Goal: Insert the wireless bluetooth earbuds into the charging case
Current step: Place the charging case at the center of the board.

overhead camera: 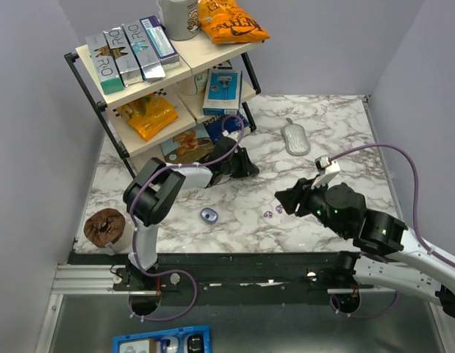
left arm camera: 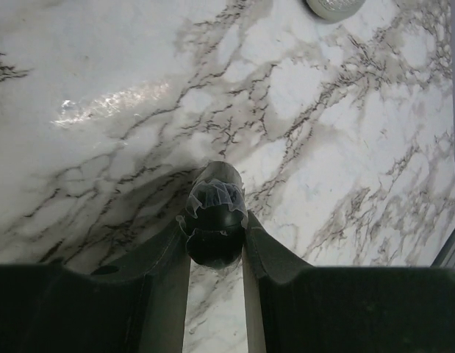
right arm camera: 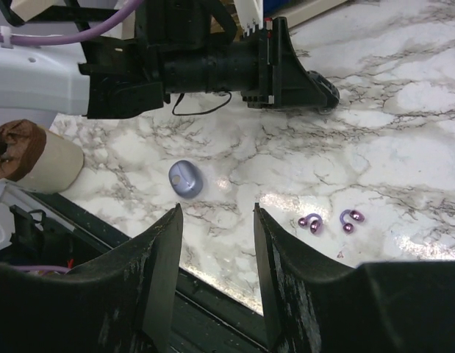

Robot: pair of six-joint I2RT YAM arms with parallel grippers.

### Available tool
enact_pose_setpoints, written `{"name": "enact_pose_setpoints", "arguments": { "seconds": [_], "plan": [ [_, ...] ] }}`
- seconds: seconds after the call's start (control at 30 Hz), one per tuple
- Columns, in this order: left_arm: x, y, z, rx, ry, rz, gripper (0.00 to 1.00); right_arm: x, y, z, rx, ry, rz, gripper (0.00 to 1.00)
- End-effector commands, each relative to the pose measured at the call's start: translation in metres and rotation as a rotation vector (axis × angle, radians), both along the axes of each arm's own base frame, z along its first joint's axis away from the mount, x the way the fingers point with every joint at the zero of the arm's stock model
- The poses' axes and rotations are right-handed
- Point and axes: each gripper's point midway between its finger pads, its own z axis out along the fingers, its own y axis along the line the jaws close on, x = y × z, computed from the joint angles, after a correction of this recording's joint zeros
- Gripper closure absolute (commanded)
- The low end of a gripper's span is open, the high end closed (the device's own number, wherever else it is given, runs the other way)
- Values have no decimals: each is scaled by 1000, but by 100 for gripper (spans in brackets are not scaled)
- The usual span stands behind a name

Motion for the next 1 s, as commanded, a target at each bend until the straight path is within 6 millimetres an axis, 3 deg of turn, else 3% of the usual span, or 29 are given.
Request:
{"name": "enact_pose_setpoints", "arguments": {
  "seconds": [0.0,0.17,0.27,0.63,0.83,0.93,0.97],
  "plan": [
    [8,-5,4,-39,34,-20,88,2,-5,-1,6,-12,-17,48],
    [6,-1,-6,-24,69,-22,56,3,-9,-1,-7,-23,-29,48],
    [2,4,-13,-15,86,-22,50,3,-12,-2,-11,-26,-39,48],
    [-12,34,-27,53,122,-23,44,3,-22,-3,-10,-35,-60,48],
    [-19,60,-16,83,111,-3,44,1,-22,-8,-13,-27,-59,48],
    [-23,72,-1,114,78,6,44,1,-21,-11,-19,-22,-57,48],
    [-25,75,12,111,54,9,44,2,-21,-11,-19,-22,-58,48]
  ]
}}
